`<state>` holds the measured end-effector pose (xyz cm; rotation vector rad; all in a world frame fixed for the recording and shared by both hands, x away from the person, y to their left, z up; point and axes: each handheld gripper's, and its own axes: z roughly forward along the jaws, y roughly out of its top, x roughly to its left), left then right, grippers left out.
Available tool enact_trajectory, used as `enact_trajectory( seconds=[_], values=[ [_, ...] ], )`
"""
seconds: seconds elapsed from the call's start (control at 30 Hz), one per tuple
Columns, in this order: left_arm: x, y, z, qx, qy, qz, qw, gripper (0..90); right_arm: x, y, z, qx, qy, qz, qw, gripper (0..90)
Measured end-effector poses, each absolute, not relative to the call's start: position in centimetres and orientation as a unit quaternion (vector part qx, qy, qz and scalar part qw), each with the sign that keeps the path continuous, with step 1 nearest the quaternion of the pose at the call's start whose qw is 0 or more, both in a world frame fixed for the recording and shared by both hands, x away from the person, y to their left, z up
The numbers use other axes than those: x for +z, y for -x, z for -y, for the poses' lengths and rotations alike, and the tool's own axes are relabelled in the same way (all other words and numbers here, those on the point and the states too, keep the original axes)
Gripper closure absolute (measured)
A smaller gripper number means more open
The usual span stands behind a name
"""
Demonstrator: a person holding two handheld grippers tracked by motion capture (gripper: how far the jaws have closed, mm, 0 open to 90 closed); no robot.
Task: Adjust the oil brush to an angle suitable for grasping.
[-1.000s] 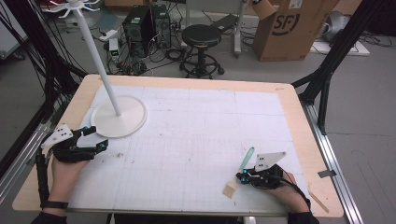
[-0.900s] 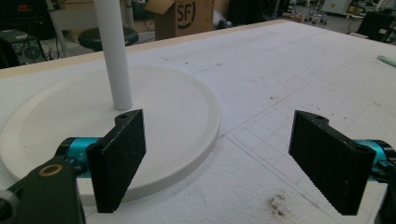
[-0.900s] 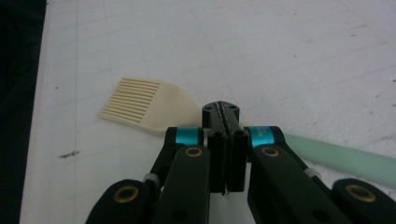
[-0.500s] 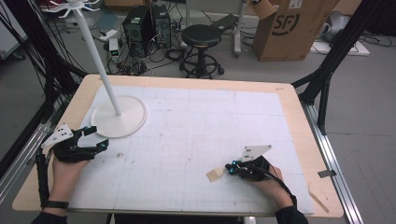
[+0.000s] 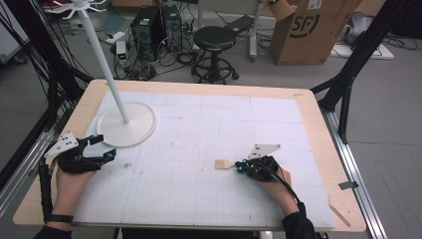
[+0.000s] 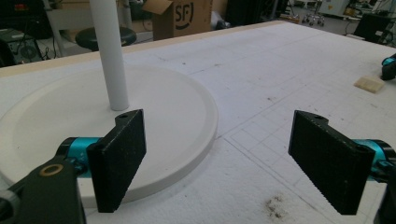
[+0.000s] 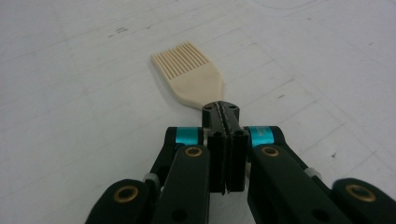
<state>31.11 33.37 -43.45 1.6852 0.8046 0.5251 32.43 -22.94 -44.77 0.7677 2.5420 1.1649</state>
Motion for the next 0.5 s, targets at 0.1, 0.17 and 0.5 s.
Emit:
enact_trajectory(
  seconds=[0.1, 0.17, 0.5],
  values=[
    [-43.5, -31.1, -33.3, 0.222, -0.718, -0.341, 0.565, 19.7, -44.8, -32.9, 22.8, 0.398, -0.274, -0.866, 0.126, 90.0],
    [-43.5, -31.1, -33.3, 0.223, -0.718, -0.341, 0.564, 19.7, -44.8, -33.1, 22.8, 0.399, -0.279, -0.865, 0.125, 90.0],
    [-43.4, -31.1, -33.5, 0.22, -0.718, -0.343, 0.564, 19.6, -43.1, -33.1, 25.1, 0.453, -0.287, -0.835, 0.129, 65.9]
  ],
)
